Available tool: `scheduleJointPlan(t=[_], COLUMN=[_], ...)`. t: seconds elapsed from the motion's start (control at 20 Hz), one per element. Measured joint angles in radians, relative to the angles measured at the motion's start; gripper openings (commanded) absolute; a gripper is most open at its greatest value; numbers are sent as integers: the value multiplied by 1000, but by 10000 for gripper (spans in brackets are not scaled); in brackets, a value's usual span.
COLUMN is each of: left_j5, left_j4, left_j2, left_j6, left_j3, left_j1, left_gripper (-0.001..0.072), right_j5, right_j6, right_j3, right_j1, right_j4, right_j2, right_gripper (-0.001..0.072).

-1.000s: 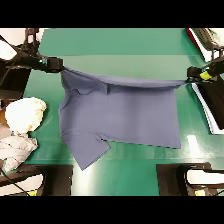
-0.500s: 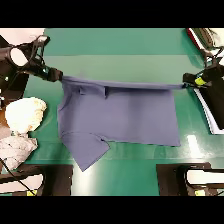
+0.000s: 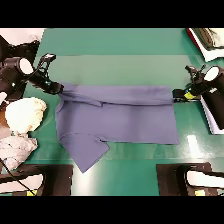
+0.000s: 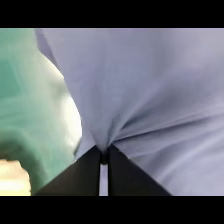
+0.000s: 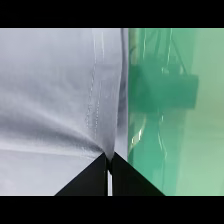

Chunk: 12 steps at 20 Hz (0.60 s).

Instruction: Fold the shirts.

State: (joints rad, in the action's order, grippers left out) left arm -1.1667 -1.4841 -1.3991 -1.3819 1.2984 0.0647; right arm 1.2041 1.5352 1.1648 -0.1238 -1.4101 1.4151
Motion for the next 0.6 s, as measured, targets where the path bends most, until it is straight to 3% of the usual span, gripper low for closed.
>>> scheduleJointPlan(t=[0.1,0.15,0.2,0.25,0.6], left_j5=[-20,-28,-35,-43,-199], left_j4=[0,0,0,-1,-21], left_j2=[0,0,0,0,26], left_j6=[-1,-3,-5,-12,-95], left_j3=[-3,-3,-4,-5,-25], left_j1=[0,0,0,-1,-1], left_gripper=[57,307,486,499,499], right_j5=[-5,-5,-4,1,102], right_j6=[0,0,0,0,0], right_j3=[-15,-20,-23,-26,-2], right_j1=[7,9,10,11,14], right_j4=[0,0,1,0,2], right_j2=[-4,-5,-6,-6,-43], right_gripper=[17,29,172,361,380])
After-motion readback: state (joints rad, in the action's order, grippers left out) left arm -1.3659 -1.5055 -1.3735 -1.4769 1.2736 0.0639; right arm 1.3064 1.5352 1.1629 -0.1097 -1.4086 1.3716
